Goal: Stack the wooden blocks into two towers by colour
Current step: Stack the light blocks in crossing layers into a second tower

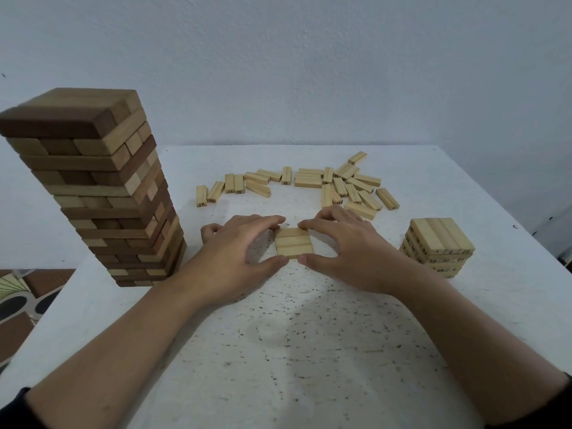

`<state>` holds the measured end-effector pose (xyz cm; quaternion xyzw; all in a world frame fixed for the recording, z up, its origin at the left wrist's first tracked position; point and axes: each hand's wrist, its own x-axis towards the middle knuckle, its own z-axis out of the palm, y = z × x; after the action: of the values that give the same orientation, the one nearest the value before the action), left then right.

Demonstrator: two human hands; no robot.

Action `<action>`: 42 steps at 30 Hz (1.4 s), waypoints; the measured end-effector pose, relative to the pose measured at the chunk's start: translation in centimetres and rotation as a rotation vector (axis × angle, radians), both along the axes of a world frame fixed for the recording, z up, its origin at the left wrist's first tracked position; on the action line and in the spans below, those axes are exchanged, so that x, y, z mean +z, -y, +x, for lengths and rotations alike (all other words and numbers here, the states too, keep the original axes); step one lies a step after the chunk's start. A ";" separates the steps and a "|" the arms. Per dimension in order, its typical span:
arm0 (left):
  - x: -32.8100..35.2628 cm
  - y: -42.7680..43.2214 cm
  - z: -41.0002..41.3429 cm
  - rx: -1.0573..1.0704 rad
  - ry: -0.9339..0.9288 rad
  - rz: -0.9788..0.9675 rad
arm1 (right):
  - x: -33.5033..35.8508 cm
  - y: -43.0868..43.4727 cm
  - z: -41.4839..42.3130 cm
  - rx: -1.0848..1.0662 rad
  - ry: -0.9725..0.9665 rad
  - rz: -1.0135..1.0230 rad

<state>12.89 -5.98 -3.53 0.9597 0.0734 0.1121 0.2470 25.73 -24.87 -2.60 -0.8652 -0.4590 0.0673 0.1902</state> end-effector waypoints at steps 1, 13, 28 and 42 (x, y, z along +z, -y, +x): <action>0.0 0.0 0.0 -0.002 0.001 0.001 | 0.0 0.0 0.0 0.001 0.001 -0.001; 0.2 -0.4 -0.2 -0.005 -0.034 -0.024 | 0.1 0.1 0.0 0.005 -0.004 -0.009; -0.1 -0.9 -0.1 -0.053 -0.061 0.024 | 0.1 0.4 0.4 0.014 -0.030 -0.027; 0.1 -1.1 -0.2 -0.107 -0.111 0.081 | 0.3 0.6 0.2 0.059 0.009 -0.072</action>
<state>12.73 -4.90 -3.40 0.9762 0.0311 0.0483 0.2093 25.91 -25.50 -2.29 -0.8578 -0.4826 0.0854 0.1547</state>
